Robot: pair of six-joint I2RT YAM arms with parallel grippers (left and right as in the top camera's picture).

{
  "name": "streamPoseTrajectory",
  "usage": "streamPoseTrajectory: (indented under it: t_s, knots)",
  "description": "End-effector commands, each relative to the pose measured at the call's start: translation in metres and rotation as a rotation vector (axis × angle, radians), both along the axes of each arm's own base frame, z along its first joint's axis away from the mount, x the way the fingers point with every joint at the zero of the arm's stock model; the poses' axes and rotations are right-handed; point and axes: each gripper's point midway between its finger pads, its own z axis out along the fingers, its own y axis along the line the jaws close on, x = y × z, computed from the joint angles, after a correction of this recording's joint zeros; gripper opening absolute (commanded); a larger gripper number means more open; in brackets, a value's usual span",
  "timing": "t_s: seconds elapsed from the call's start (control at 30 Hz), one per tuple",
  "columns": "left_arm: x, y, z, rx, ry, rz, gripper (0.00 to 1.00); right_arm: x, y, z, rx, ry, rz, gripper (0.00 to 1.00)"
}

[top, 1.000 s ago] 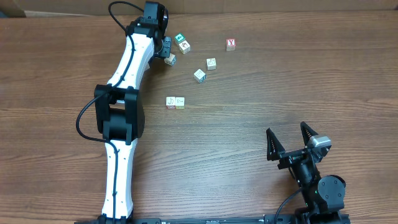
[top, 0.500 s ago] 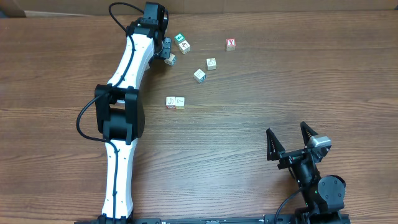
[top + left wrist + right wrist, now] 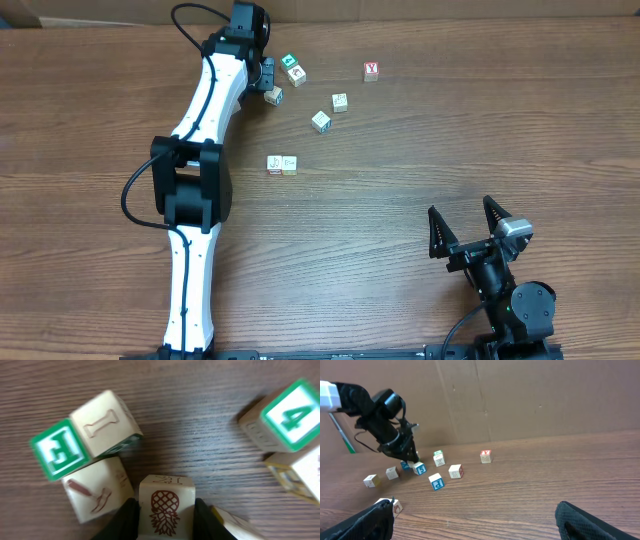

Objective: Form a horizontal line

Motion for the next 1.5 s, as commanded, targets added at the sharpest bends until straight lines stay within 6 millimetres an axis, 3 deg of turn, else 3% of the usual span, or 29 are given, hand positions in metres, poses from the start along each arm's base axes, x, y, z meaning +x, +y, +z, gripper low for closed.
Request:
streamPoseTrajectory:
  t_s: [0.0, 0.23, 0.4, 0.53, 0.67, 0.87, 1.17, 1.3, 1.47]
  knots:
    - [0.008, -0.003, 0.095, -0.071, -0.168, 0.058, 0.25, 0.001, -0.002, -0.003, 0.002, 0.002, -0.012, 1.00]
    - [-0.016, -0.006, 0.169, -0.120, -0.240, 0.086, 0.24, 0.001, -0.002, -0.003, 0.002, 0.002, -0.012, 1.00]
    - [-0.055, -0.021, 0.210, -0.180, -0.220, 0.105, 0.20, 0.001, -0.002, -0.003, 0.002, 0.002, -0.012, 1.00]
    - [-0.099, -0.048, 0.226, -0.231, -0.138, 0.075, 0.19, 0.001, -0.002, -0.003, 0.002, 0.002, -0.012, 1.00]
    - [-0.133, -0.075, 0.215, -0.218, -0.030, 0.048, 0.19, 0.001, -0.002, -0.003, 0.002, 0.002, -0.012, 1.00]
    - [-0.181, -0.115, 0.187, -0.180, 0.134, 0.027, 0.06, 0.001, -0.002, -0.003, 0.002, 0.002, -0.012, 1.00]
    - [-0.226, -0.163, 0.139, -0.140, 0.226, 0.174, 0.04, 0.001, -0.002, -0.003, 0.002, 0.002, -0.012, 1.00]
    - [-0.243, -0.175, 0.115, -0.144, 0.266, 0.274, 0.04, 0.001, -0.002, -0.003, 0.002, 0.002, -0.012, 1.00]
    - [-0.246, -0.184, 0.091, -0.142, 0.272, 0.275, 0.04, 0.001, -0.002, -0.003, 0.002, 0.002, -0.012, 1.00]
